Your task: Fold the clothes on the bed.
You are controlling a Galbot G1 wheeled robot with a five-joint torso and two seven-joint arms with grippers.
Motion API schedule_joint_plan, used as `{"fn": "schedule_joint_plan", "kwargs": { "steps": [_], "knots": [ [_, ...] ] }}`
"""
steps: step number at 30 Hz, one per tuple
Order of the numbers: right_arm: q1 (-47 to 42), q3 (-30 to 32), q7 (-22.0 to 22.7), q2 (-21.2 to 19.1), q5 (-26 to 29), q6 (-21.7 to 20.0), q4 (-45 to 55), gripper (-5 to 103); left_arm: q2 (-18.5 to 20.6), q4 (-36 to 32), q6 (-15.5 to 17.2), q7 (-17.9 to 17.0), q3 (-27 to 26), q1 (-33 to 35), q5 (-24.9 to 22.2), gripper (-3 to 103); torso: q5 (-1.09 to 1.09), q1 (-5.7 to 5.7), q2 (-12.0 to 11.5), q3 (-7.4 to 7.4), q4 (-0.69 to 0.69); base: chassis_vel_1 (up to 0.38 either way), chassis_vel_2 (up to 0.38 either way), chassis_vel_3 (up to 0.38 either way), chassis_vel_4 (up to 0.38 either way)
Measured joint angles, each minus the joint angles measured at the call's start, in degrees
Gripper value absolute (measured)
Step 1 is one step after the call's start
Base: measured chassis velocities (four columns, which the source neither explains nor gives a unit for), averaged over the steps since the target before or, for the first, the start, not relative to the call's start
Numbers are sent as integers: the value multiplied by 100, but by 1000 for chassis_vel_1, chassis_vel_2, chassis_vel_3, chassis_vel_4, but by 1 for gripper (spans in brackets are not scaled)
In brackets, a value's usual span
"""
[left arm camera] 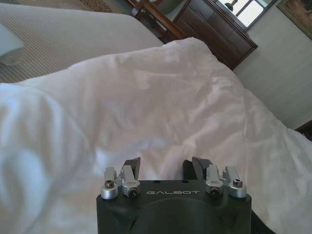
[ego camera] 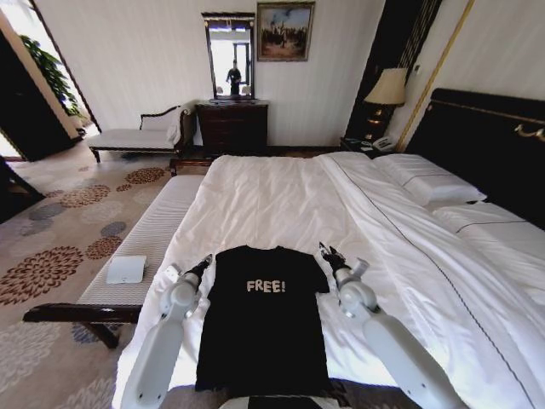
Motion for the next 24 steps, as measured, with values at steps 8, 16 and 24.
{"fn": "schedule_joint_plan", "kwargs": {
  "steps": [8, 16, 24],
  "knots": [
    [-696, 491, 383, 508, 1142, -299, 369, 90, -353, -866, 31, 156, -516, 1045, 246, 90, 2, 0, -1, 1, 0, 0, 0, 0, 0],
    [-885, 762, 807, 709, 2200, -787, 398, 100, -648, -1559, 65, 203, -798, 1632, 294, 100, 1, 1, -1, 2, 0, 0, 0, 0, 0],
    [-867, 703, 812, 1066, 2111, -785, 252, 102, -669, -1800, 53, 158, -894, 1789, 273, 100, 0, 1, -2, 2, 0, 0, 0, 0, 0]
  ]
}}
